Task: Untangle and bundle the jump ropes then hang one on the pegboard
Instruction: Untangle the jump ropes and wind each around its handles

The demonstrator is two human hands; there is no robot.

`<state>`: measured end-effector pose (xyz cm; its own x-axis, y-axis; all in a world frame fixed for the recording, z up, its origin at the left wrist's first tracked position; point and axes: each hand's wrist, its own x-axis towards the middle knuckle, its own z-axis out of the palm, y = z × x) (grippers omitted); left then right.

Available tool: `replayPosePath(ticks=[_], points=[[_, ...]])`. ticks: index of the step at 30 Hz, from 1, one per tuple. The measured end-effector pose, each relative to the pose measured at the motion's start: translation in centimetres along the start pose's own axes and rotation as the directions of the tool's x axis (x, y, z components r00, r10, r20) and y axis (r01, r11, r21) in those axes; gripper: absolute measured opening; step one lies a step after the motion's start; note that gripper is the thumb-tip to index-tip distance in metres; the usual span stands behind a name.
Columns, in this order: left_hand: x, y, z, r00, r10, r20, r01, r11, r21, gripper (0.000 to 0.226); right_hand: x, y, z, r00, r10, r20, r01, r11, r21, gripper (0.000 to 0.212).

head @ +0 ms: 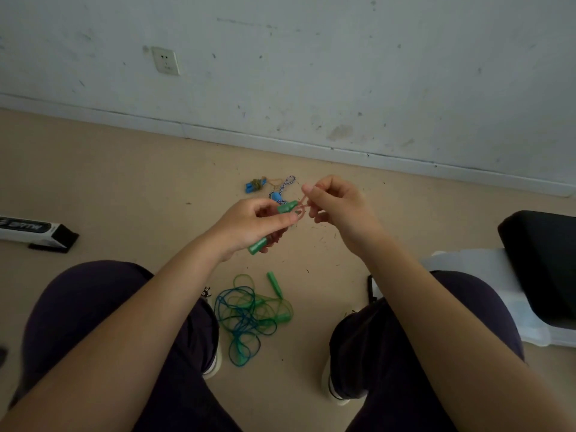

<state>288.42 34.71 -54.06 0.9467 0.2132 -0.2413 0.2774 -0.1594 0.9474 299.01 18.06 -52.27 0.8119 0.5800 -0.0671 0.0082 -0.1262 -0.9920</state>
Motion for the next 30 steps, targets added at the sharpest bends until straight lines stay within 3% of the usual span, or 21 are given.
replayPosePath(ticks=[4, 9, 15, 20, 23, 27, 30], points=[[0.2, -0.3, 0.2, 0.999, -0.032, 0.041, 0.031, 0.999, 0.018, 0.029, -0.1, 0.1, 0.0, 0.995, -0.071, -0.067, 0.062, 0.991, -0.117, 0.024], [0.3, -0.3, 0.0, 0.999, 0.013, -0.039, -0.012, 1.000, 0.008, 0.021, 0.0, -0.2, -0.3, 0.956, -0.184, -0.231, 0.104, 0.942, -0.318, 0.033], [0.0, 0.1, -0.8, 0.995, 0.058, 0.077, -0.057, 0.998, -0.008, 0.019, 0.3, -0.6, -0.8, 0.934, -0.153, -0.324, 0.043, 0.945, -0.323, 0.040], [-0.1, 0.3, -1.6, 0.994, 0.057, 0.091, -0.056, 0.998, -0.005, 0.047, 0.5, -0.2, -0.9, 0.925, -0.176, -0.337, 0.070, 0.950, -0.304, 0.040], [-0.2, 0.1, -1.5, 0.994, 0.050, 0.095, -0.051, 0.999, 0.014, 0.048, 1.0, 0.3, -0.9, 0.931, -0.149, -0.334, 0.042, 0.951, -0.308, 0.041], [-0.2, -0.7, -1.7, 0.998, 0.007, -0.056, -0.005, 0.999, 0.037, 0.032, 2.2, 1.5, -0.5, 0.975, -0.059, -0.214, -0.005, 0.958, -0.286, 0.044], [0.8, -0.6, -1.6, 0.975, -0.056, -0.216, 0.026, 0.990, -0.142, 0.021, 3.8, 2.5, -0.5, 0.981, 0.068, -0.182, -0.089, 0.990, -0.111, 0.040]])
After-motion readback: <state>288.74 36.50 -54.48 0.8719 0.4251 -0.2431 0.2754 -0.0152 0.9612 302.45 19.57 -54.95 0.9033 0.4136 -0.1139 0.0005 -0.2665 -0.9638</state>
